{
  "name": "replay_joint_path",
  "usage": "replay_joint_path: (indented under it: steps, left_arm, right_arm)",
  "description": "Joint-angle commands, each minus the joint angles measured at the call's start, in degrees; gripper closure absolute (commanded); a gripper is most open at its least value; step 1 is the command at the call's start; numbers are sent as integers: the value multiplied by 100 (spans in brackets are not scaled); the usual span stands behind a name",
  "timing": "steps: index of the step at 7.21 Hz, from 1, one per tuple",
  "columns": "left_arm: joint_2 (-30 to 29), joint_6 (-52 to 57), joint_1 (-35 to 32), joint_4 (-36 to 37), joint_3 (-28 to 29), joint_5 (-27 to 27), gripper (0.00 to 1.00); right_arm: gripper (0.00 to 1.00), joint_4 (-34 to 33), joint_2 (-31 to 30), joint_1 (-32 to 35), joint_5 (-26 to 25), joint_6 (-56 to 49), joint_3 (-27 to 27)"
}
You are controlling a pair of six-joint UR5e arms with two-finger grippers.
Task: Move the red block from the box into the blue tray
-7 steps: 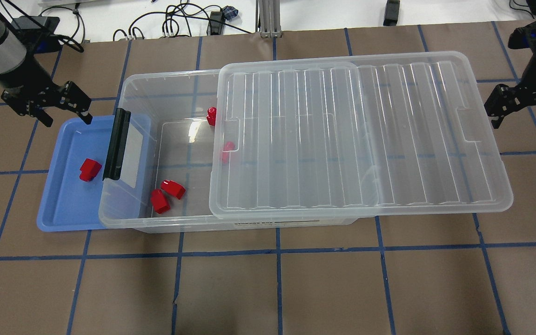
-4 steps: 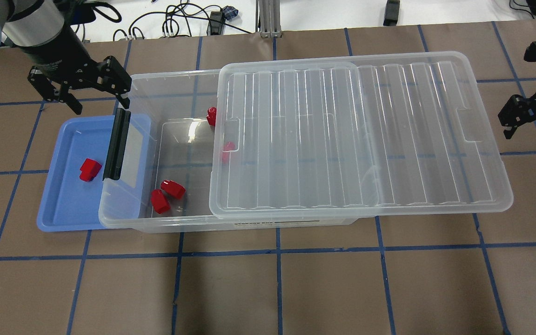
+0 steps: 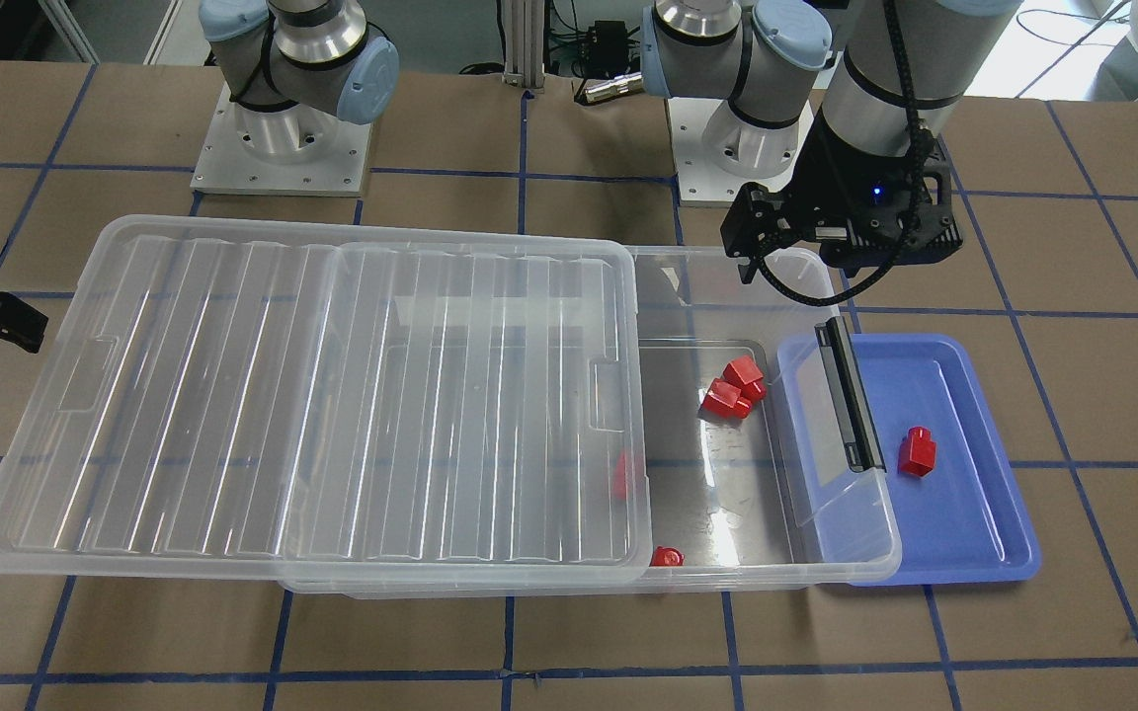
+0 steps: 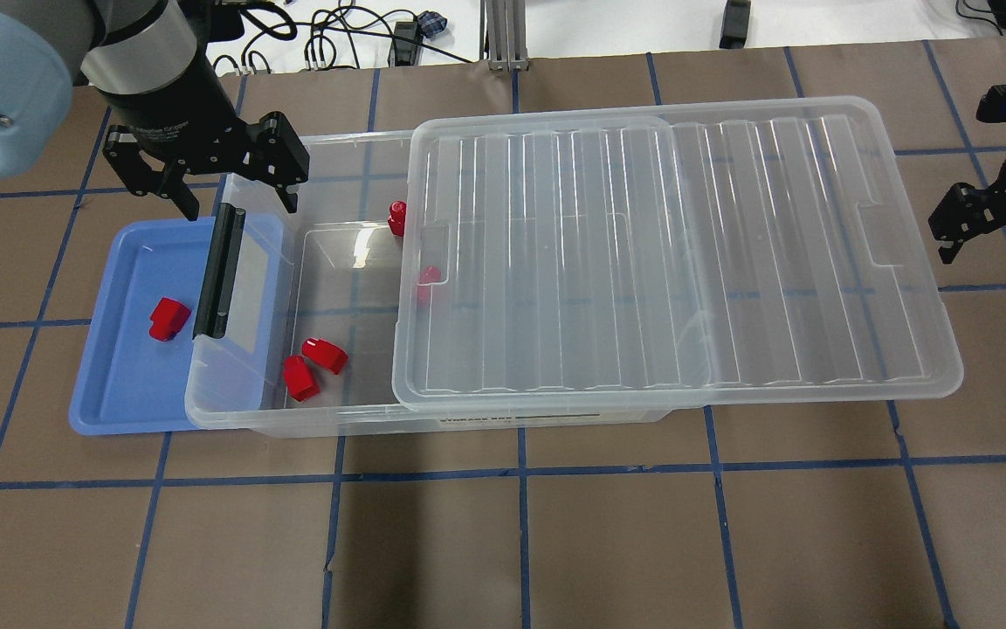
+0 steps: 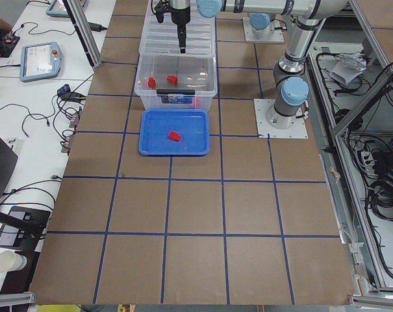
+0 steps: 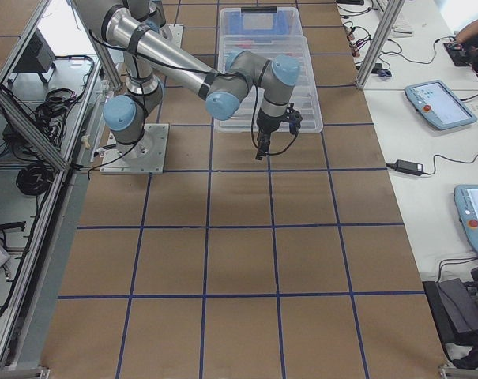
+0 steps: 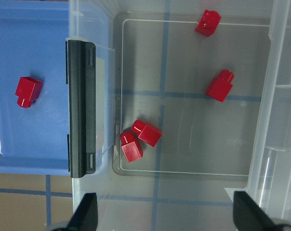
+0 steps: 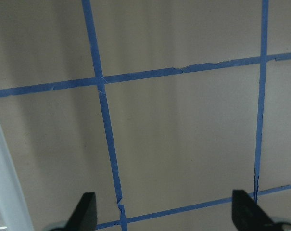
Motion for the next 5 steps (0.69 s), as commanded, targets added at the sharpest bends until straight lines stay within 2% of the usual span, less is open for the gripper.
replay_joint_path:
  steps: [1,5]
  left_arm:
    - [-18,-24,-32,9,6,-2,0]
    - [52,72,-32,9,-2,25,0]
  right_arm:
    - [0,32,-9,19,286,21,7]
    - [0,23,0,482,304,521,7]
